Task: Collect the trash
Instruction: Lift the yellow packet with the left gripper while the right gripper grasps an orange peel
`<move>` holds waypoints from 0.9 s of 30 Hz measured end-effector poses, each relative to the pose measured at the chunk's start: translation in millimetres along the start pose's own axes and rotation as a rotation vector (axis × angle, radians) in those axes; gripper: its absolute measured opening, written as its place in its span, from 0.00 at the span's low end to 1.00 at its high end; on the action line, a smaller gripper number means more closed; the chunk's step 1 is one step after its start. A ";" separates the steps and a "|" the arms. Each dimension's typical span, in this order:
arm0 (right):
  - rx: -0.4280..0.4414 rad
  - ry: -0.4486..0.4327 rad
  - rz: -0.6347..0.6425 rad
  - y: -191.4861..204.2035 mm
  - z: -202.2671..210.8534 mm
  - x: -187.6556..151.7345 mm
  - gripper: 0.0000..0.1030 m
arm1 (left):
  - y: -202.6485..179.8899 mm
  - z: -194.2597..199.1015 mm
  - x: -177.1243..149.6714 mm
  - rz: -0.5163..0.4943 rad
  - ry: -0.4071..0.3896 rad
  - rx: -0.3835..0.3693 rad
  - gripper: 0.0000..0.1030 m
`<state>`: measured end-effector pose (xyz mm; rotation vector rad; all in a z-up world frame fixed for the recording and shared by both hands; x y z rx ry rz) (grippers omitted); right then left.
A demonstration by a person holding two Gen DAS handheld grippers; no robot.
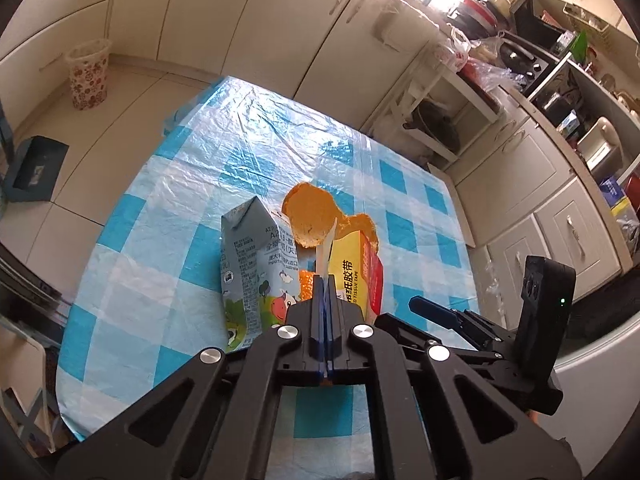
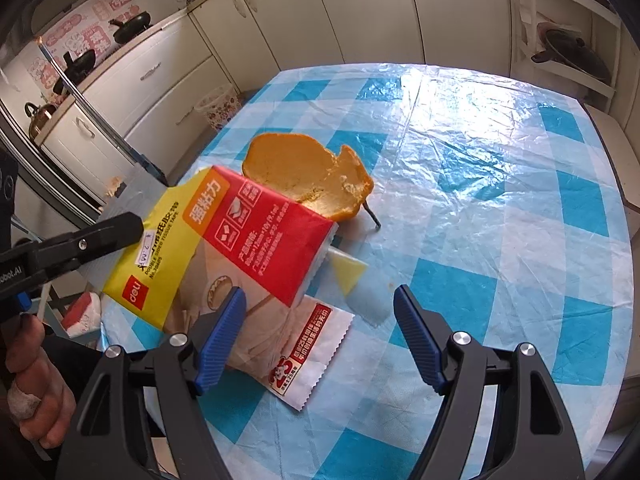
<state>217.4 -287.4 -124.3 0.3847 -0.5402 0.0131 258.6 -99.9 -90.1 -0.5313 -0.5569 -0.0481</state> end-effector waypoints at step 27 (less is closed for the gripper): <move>-0.045 -0.055 -0.143 -18.1 -51.1 44.0 0.32 | 57.1 77.9 27.3 0.176 -0.198 -0.158 0.01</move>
Point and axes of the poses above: each gripper's, at about its wrist camera, not at the fingertips, and z roughly against the way its jaws point, y to its left, x to its top, the point moved 6 cm from there along -z, roughly the way its jaws point, and after that the axes turned 1 degree about -x, right-handed, at the moved point
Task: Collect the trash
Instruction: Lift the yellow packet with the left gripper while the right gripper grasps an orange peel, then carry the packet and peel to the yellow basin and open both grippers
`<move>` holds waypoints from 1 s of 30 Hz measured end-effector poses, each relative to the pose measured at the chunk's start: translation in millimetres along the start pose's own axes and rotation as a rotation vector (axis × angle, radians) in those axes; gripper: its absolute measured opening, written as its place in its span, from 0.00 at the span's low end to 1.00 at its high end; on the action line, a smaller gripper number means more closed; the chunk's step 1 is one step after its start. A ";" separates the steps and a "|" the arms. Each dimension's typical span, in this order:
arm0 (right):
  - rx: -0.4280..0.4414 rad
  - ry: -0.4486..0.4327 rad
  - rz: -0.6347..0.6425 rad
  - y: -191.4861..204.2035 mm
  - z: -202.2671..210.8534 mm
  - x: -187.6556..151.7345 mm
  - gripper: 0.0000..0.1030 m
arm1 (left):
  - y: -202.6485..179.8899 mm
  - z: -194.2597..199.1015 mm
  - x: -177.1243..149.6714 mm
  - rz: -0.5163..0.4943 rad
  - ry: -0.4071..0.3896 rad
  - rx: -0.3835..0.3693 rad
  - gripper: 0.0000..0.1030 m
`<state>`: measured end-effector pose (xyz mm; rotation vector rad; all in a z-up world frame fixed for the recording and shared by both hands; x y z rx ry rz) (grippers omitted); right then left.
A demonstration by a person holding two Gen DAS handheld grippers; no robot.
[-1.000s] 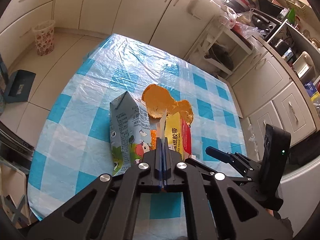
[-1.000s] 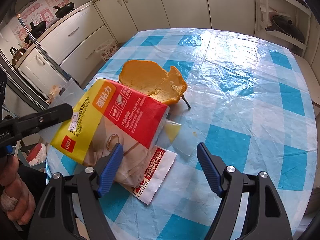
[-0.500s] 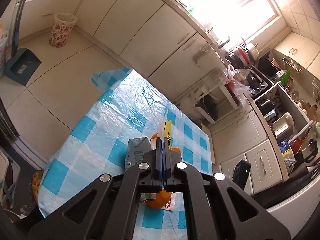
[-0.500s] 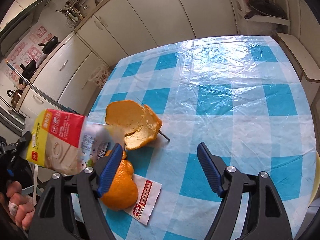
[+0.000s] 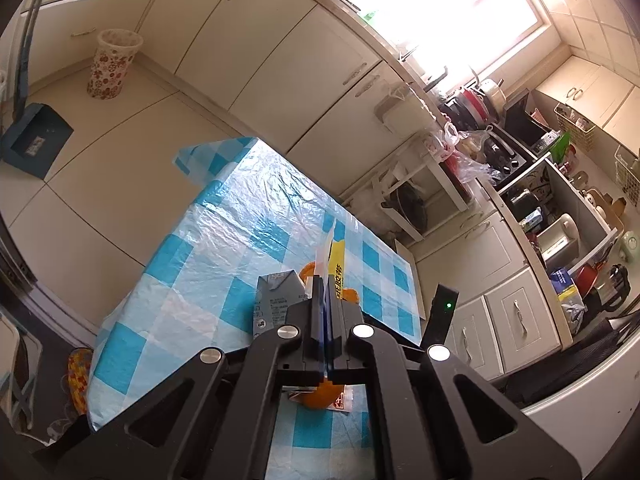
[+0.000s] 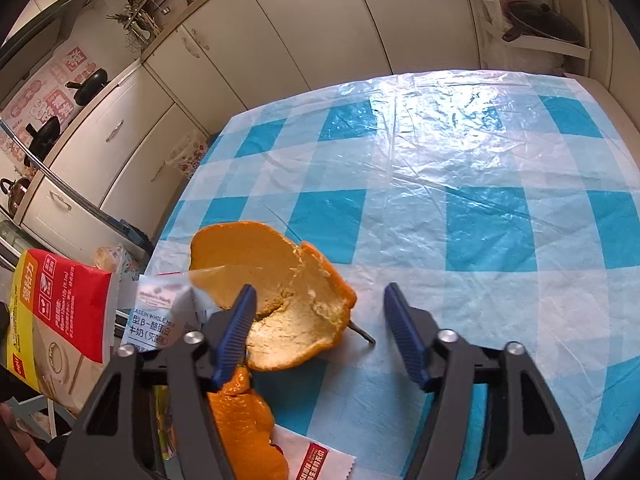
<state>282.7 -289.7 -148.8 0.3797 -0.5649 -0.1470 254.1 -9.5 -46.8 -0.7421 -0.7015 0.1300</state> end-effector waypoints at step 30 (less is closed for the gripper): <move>-0.255 -0.336 -0.173 -189.2 221.7 -31.7 0.19 | -188.2 -65.1 -90.0 -0.273 0.130 -0.163 0.01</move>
Point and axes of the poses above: each gripper's, at about its wrist camera, not at the fingertips, and z roughly against the way its jaws point, y to its left, x to its top, the point moved 6 cm from there along -z, roughly the way its jaws point, and after that the axes turned 1 degree about -x, right-handed, at the moved point
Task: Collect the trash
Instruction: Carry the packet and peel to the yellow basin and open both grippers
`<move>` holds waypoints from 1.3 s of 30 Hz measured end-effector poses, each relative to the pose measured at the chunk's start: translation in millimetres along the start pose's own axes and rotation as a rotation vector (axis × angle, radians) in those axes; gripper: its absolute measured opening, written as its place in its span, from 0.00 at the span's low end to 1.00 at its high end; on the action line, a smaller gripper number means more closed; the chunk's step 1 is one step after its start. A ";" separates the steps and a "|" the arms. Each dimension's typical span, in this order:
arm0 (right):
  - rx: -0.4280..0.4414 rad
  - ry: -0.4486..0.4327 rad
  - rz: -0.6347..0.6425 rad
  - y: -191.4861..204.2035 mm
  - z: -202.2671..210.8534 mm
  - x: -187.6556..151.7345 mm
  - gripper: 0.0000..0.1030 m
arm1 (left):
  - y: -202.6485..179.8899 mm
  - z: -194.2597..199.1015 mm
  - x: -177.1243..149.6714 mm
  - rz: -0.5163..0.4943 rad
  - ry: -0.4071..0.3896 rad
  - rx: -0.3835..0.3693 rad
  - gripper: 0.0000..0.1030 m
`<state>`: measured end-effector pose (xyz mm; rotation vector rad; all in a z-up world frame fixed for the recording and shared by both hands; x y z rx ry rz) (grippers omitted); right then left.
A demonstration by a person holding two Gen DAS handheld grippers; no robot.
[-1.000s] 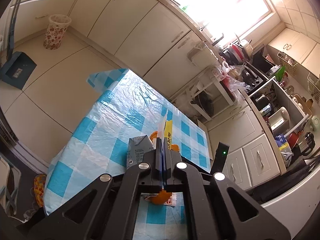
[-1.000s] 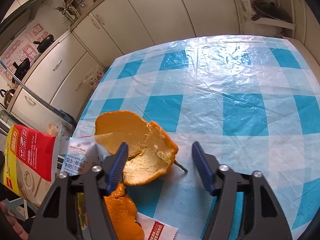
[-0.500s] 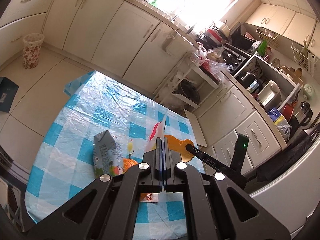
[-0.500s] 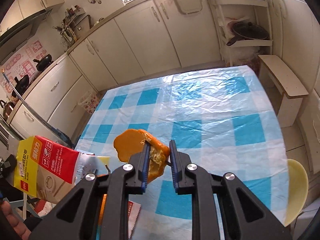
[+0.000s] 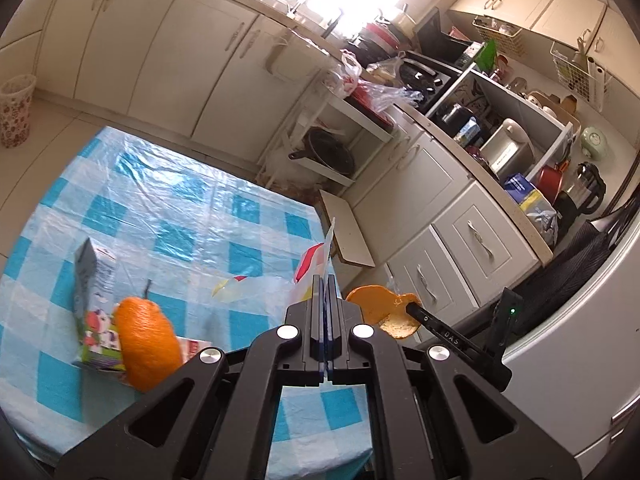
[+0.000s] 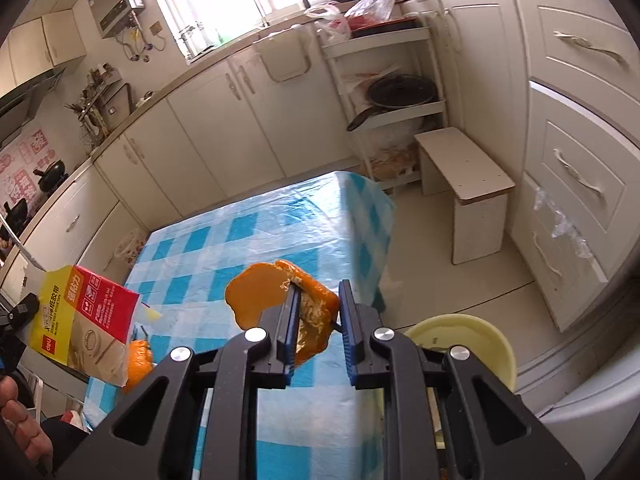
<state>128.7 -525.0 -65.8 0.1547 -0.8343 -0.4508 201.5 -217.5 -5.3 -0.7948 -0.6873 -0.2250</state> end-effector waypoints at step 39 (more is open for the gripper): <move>-0.218 0.152 -0.078 -106.0 -21.2 -29.1 0.21 | -110.3 -231.9 -111.7 -0.054 0.337 -0.026 0.01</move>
Point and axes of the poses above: each gripper's, at about its wrist camera, not at the fingertips, and z roughly against the way its jaws point, y to its left, x to its top, the point moved 6 cm from there along -z, roughly the way its jaws point, and after that the axes turned 1 degree about -x, right-handed, at the moved point
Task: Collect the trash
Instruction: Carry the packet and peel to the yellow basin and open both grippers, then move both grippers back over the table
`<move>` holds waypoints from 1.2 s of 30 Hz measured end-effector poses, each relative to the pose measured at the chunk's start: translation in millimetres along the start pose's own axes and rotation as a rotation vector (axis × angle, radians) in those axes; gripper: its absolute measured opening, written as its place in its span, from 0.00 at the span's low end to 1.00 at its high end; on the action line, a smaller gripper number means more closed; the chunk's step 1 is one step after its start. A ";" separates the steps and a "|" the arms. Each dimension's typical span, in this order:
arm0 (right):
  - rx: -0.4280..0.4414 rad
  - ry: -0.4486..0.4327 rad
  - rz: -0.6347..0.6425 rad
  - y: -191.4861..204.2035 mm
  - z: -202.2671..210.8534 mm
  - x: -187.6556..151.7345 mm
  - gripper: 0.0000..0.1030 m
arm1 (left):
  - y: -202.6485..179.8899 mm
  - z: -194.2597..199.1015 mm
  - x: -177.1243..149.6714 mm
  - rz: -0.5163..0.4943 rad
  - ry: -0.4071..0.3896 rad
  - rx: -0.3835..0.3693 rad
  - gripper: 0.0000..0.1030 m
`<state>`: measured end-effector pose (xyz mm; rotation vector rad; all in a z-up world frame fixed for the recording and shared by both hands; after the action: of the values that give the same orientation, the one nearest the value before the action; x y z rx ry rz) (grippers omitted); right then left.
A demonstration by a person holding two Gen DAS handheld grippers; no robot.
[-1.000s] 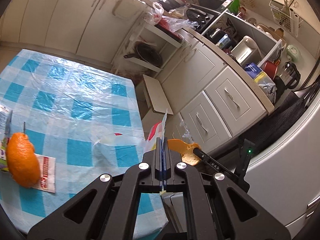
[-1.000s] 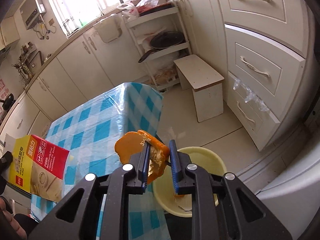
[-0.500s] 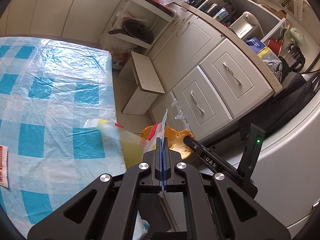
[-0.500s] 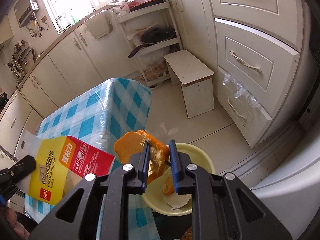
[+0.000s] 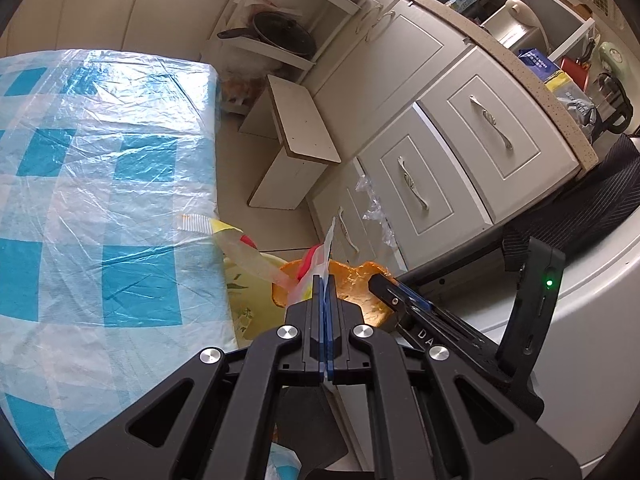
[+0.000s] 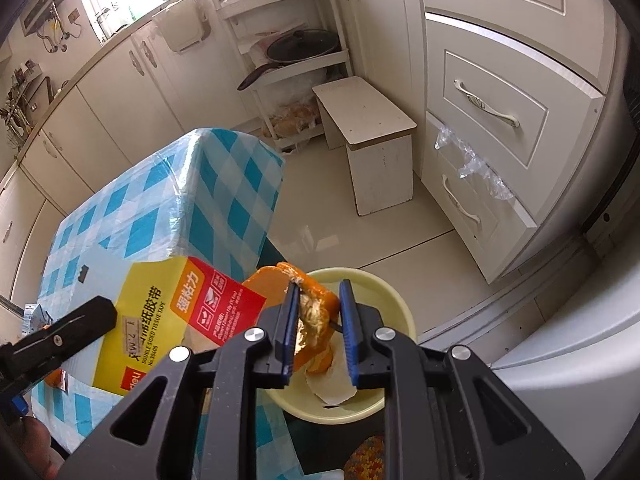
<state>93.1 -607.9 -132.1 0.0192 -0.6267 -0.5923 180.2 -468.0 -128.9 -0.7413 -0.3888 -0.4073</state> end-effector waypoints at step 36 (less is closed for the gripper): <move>0.125 -0.162 -0.065 32.0 40.2 35.4 0.60 | 15.8 11.9 -7.4 -0.082 0.037 0.210 0.50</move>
<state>110.2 -593.4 -73.9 0.1102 -0.8223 -0.6206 179.3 -447.3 -133.4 -0.5144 -0.4210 -0.4492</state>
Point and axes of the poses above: each gripper's, at about its wrist camera, not at the fingertips, and z roughly against the way its jaws point, y to its left, x to its top, the point moved 6 cm from there along -z, roughly the way its jaws point, and after that the axes turned 1 degree about -x, right-handed, at the moved point
